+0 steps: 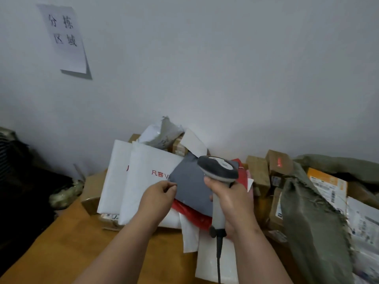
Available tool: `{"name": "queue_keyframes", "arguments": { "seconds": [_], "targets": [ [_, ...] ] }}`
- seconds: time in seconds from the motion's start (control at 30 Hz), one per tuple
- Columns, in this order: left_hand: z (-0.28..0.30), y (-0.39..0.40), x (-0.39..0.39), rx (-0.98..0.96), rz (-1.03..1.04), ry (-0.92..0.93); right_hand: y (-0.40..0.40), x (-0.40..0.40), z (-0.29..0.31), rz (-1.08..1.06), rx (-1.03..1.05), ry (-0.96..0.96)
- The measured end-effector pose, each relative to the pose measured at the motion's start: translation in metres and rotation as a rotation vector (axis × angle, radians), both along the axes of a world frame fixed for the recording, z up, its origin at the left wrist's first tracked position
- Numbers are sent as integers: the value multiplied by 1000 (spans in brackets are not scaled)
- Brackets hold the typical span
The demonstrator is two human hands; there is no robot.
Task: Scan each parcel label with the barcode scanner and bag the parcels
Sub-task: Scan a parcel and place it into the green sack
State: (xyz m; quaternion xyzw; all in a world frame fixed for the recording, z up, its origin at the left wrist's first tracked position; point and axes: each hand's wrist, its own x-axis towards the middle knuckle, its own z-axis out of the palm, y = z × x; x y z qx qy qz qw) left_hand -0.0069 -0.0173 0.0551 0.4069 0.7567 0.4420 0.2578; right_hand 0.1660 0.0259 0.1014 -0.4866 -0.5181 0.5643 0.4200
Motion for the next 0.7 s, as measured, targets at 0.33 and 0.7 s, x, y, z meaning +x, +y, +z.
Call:
{"name": "queue_keyframes", "arguments": {
  "seconds": [0.33, 0.7],
  "targets": [
    [-8, 80, -58, -33, 140, -120, 107, -58, -8, -75, -33, 69],
    [-44, 215, -87, -62, 109, -266, 211, -97, -52, -111, -122, 78]
  ]
}}
